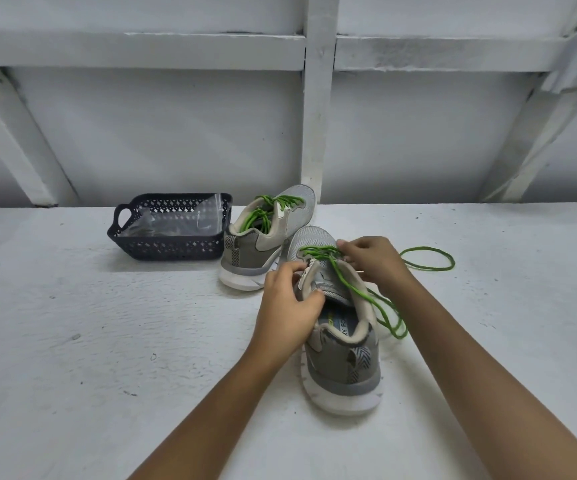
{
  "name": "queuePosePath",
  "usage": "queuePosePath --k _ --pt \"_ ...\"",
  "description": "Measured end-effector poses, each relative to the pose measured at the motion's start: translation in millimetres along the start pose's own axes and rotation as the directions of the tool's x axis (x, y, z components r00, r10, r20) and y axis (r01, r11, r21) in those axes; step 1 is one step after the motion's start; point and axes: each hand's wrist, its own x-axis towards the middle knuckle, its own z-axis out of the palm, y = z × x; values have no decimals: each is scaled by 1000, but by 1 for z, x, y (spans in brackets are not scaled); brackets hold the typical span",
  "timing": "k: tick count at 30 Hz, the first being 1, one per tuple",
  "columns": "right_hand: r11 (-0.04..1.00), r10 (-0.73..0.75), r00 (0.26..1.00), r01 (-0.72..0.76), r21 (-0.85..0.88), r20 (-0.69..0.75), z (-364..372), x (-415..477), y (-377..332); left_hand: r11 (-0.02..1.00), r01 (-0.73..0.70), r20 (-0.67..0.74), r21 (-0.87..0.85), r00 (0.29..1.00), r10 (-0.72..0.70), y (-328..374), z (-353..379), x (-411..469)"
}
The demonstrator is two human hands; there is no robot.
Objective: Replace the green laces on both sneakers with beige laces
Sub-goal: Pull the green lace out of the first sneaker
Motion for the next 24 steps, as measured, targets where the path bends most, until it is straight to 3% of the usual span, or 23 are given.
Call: queuePosePath --k 6,11,16,20,22,24 --pt "999 -39 998 39 -2 -49 1 0 -1 1000 -1 7 18 1000 0 1 -1 -1" --pt "983 -3 966 51 178 -258 -14 2 2 999 -7 16 35 1000 6 2 -3 -1" --pt "995 -94 987 96 4 -130 -25 -30 2 992 -56 92 111 995 46 7 -10 4" --pt "989 -150 988 149 -20 -29 -18 -57 0 985 -28 104 170 995 11 21 -26 27" --pt "983 -178 984 177 -35 -16 -11 -63 2 942 -113 131 317 989 74 28 -32 44" --pt "982 -175 984 172 -76 -30 -4 -65 5 835 -275 215 477 958 192 34 -33 60"
